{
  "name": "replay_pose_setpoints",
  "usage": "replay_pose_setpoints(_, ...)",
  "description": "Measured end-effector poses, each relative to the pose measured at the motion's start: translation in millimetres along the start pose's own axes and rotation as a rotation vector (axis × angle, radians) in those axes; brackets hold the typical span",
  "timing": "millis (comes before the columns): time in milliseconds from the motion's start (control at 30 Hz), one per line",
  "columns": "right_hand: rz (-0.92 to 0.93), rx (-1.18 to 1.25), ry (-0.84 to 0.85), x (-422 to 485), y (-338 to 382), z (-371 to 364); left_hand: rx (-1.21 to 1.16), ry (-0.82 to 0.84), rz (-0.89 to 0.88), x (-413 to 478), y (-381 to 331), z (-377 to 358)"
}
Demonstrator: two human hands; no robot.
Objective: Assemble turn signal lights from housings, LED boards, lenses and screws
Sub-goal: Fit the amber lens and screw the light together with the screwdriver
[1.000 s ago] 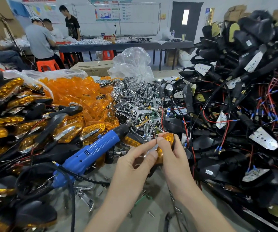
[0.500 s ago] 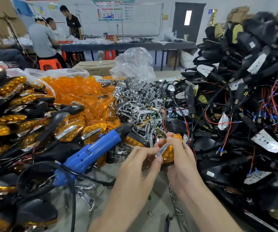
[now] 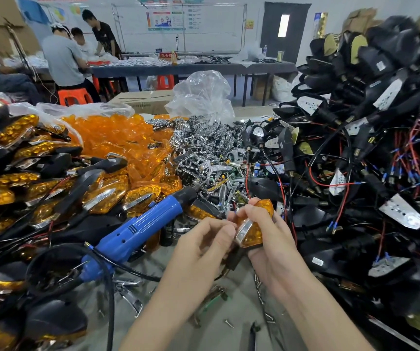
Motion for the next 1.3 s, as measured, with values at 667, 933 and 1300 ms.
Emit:
replay_pose_setpoints(667,0.026,-0.025,0.056,-3.2,3.1,-6.6,0.016,0.024,0.029,-0.8,5.6,-0.3)
replay_pose_setpoints(933,0.062,-0.199,0.098,-9.2,2.4,-12.6,-0.422,0.17,0.206,-7.8,13.7,-19.2)
replay_pose_setpoints(1300,0.12,-0.369,0.076,-8.3,3.6,-8.7,-0.3,0.072,0.214,-10.5,21.1,-17.9)
Point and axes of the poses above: each hand's wrist, its own x-axis towards the middle knuckle, its own z-axis out of the back of the hand, y = z × x, the point moved 6 cm from there along x, towards the middle knuckle, and after that the axes turned 15 degrees about -z, right-handed, at the moved point
